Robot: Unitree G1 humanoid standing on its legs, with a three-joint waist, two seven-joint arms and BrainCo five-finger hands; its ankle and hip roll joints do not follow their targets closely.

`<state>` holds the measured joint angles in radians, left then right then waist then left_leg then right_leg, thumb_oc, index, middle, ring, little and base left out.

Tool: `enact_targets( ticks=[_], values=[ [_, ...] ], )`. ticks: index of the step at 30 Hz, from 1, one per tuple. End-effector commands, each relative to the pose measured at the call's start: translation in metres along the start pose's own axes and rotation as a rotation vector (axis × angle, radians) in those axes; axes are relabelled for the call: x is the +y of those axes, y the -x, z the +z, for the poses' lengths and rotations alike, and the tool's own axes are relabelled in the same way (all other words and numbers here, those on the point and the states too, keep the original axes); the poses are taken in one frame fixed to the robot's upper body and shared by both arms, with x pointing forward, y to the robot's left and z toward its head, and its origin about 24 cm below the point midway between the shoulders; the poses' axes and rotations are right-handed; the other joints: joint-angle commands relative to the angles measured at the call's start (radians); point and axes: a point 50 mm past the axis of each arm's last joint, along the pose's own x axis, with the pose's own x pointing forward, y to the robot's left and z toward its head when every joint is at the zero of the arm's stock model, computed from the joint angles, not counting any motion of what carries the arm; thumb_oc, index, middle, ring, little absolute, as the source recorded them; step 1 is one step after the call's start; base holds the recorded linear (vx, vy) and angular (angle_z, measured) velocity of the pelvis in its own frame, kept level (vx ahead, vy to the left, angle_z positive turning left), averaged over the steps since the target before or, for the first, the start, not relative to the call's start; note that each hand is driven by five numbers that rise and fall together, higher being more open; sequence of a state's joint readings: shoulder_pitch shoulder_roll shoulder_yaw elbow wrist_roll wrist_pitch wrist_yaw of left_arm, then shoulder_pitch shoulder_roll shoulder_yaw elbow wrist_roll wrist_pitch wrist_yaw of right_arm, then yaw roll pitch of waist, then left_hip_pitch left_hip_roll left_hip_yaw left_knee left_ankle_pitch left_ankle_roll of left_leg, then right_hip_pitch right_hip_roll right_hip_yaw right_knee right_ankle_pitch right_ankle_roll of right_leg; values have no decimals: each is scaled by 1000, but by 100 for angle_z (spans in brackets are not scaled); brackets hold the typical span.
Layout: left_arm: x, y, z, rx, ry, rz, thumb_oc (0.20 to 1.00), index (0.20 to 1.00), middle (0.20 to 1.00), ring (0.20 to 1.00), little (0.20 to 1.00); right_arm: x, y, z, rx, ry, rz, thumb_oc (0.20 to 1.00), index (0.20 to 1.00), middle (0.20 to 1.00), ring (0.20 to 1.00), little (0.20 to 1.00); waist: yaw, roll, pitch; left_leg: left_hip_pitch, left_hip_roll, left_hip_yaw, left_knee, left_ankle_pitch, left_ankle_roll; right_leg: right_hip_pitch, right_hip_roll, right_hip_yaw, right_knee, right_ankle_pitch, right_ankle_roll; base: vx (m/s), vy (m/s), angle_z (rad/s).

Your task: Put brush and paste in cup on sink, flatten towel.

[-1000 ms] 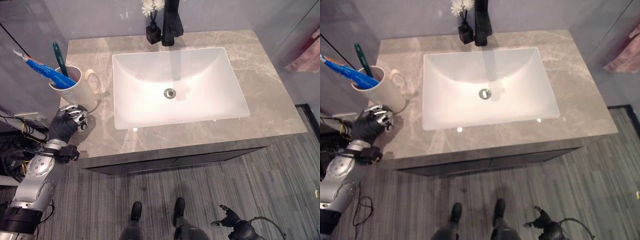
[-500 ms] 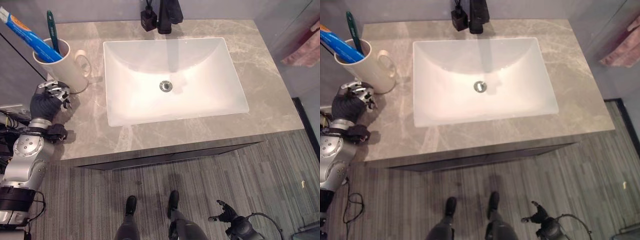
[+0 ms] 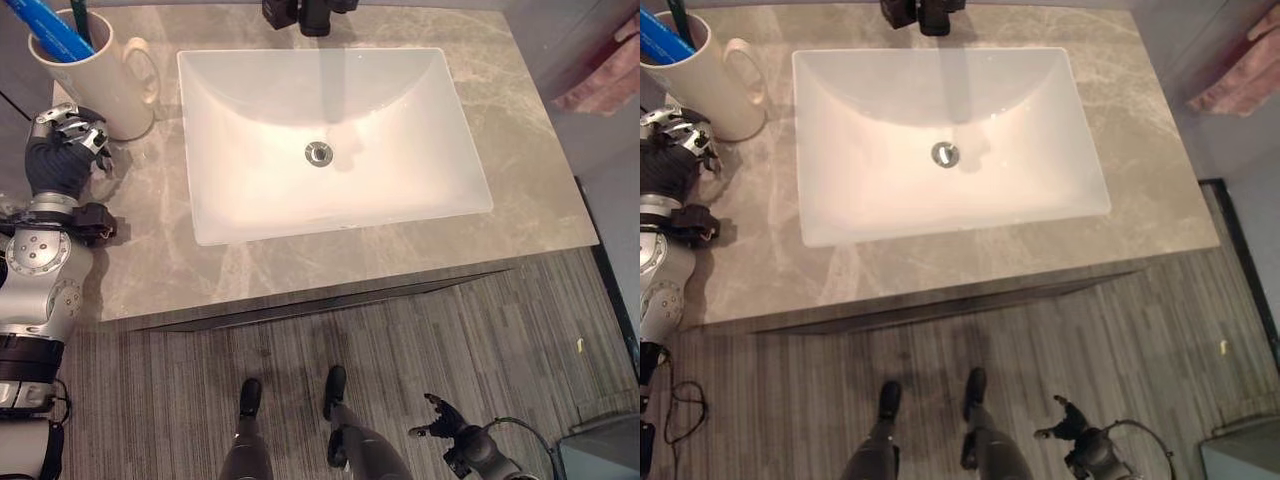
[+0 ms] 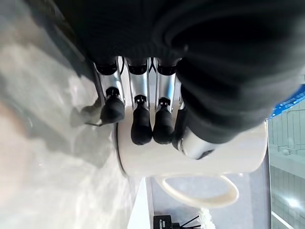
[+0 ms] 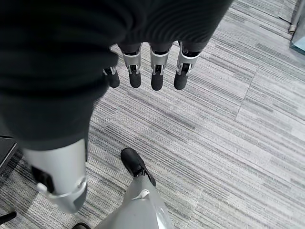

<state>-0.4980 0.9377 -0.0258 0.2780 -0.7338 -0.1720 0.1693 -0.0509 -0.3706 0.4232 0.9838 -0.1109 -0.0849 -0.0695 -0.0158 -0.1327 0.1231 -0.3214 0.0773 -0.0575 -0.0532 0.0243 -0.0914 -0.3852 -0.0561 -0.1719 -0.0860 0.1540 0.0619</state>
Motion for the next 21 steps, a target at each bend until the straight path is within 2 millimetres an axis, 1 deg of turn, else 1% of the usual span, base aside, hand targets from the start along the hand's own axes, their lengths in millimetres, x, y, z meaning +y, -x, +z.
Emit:
enact_targets(
  ticks=[1,4,9,11,15,17,21],
  values=[
    [-3,8,-36,145,-52,3,200,200,200,200,200,-10,0,1,-14,5,-24,1000,1000,1000,1000,1000,-8,23,-16,-48,28,-92,-34,61,15,67,-44,6,-1,-76,102,21,12,-6],
    [-8,7,-39,152,-47,-2,200,200,200,200,200,-8,-1,2,-14,13,-16,1000,1000,1000,1000,1000,-11,24,-28,-47,29,-87,-34,58,16,63,-45,13,-1,-76,102,23,15,-7],
    [-6,5,-39,154,-51,16,200,200,200,200,200,-8,-1,5,-25,13,-17,1000,1000,1000,1000,1000,-15,24,-38,-42,32,-78,-34,55,16,61,-44,21,-1,-78,102,18,6,-8],
    [-3,1,-36,144,-56,39,200,200,200,200,200,-9,-1,7,-36,14,-18,1000,1000,1000,1000,1000,-18,21,-40,-42,35,-70,-34,54,15,56,-40,27,-1,-76,103,7,-10,-12],
    [-2,-8,-31,129,-57,64,200,200,200,200,200,-9,-1,6,-28,19,-17,1000,1000,1000,1000,1000,-24,16,-43,-45,36,-66,-34,54,17,50,-39,30,-1,-73,103,9,-8,-10],
    [0,-15,-26,115,-68,91,200,200,200,200,200,-14,-1,6,-27,10,-31,1000,1000,1000,1000,1000,-29,14,-39,-50,35,-62,-34,54,17,41,-38,36,-1,-70,105,2,8,-2],
    [3,-25,-17,93,-72,119,200,200,200,200,200,-11,-1,6,-34,11,-20,1000,1000,1000,1000,1000,-39,2,-33,-59,40,-62,-34,56,16,32,-35,37,-1,-65,107,1,-4,-1]
  ],
)
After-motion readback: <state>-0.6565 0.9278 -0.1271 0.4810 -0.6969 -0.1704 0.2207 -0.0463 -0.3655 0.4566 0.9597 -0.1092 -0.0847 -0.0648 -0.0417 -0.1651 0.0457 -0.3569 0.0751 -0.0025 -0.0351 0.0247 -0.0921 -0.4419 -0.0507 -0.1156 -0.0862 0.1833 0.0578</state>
